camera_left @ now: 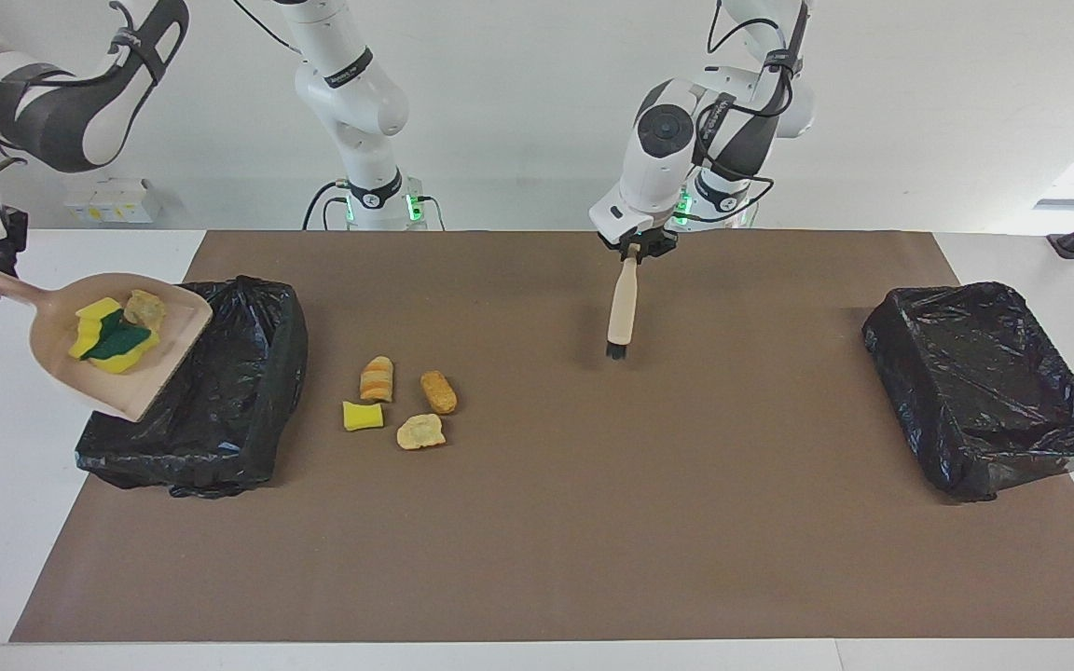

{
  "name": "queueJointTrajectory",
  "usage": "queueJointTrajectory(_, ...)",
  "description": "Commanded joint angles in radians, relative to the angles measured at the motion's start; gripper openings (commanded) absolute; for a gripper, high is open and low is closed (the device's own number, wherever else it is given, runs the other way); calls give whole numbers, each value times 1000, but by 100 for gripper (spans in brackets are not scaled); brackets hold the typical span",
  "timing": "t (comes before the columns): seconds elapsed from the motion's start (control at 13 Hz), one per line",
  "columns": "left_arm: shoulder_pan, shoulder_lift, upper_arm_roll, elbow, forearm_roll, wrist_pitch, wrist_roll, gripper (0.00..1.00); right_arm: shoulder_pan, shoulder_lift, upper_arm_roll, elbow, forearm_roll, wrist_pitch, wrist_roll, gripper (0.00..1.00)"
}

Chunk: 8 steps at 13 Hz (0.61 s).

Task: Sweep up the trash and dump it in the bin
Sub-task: 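Tip the dustpan with the right gripper to dump debris into the bin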

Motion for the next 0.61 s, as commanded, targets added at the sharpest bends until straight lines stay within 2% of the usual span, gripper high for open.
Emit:
queueJointTrajectory(0.0, -35, -37, 17, -76, -29, 66, -23, 0, 27, -20, 3, -39, -100, 43, -1, 0)
queueJointTrajectory(0.54, -43, -21, 17, -120, -31, 132, -42, 0, 61, -28, 3, -81, -205, 58, 39, 0)
